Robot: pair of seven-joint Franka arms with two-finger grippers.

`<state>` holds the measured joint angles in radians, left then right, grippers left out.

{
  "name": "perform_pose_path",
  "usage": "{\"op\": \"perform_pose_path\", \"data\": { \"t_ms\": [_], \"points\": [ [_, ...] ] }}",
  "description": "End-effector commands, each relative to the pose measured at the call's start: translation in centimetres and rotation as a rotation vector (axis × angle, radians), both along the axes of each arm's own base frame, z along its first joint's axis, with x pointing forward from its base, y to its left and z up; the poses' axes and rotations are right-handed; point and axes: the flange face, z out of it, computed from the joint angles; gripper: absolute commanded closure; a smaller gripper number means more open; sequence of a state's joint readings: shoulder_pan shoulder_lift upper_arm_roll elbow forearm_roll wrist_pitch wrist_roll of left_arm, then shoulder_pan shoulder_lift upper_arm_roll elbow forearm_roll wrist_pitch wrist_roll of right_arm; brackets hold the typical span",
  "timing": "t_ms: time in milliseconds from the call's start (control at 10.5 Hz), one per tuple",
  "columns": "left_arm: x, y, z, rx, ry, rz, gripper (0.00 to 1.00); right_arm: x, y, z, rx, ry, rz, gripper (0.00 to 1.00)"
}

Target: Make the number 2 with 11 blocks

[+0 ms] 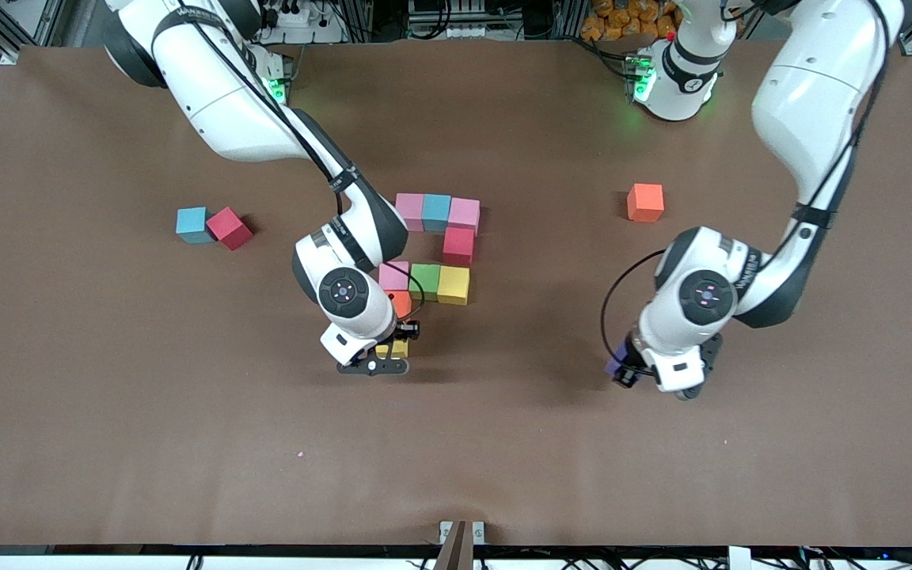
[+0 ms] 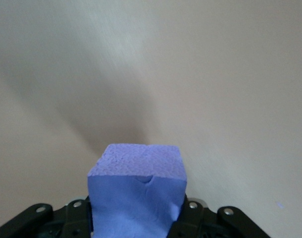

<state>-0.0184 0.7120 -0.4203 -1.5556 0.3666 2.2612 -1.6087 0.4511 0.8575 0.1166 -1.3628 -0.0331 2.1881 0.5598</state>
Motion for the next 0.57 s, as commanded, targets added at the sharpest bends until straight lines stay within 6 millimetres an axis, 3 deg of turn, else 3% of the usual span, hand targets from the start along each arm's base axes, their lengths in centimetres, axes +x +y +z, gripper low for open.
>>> {"op": "perform_pose_path", "data": {
  "t_ms": [0,95,190,285,380,476],
  "points": [
    [-0.2,-5.1,-1.0,0.002,-0.004,0.088,0.58,-0.4,0.0,-1.0,-0.01,0.007,-0.019,0.72],
    [-0.7,-6.9,-1.6,0.003,-0.004,0.126,0.58,-0.4,0.1,-1.0,-0.009,0.008,-0.024,0.62],
    [-1.2,-7.9,-1.7,-0.002,-0.003,0.167,0.58,-0.5,0.1,-1.0,-0.012,0.009,-0.076,0.32],
    [-1.6,-8.9,-1.6,-0.017,0.005,0.209,0.58,-0.5,0.2,-1.0,-0.014,0.01,-0.103,0.14],
    [-1.9,-9.7,-1.3,-0.037,0.015,0.253,0.58,-0.5,0.3,-0.8,-0.011,0.008,-0.101,0.0],
    [-2.0,-9.9,-1.3,-0.058,0.033,0.295,0.58,-0.3,0.2,-0.5,-0.01,0.003,-0.099,0.0]
  ]
}}
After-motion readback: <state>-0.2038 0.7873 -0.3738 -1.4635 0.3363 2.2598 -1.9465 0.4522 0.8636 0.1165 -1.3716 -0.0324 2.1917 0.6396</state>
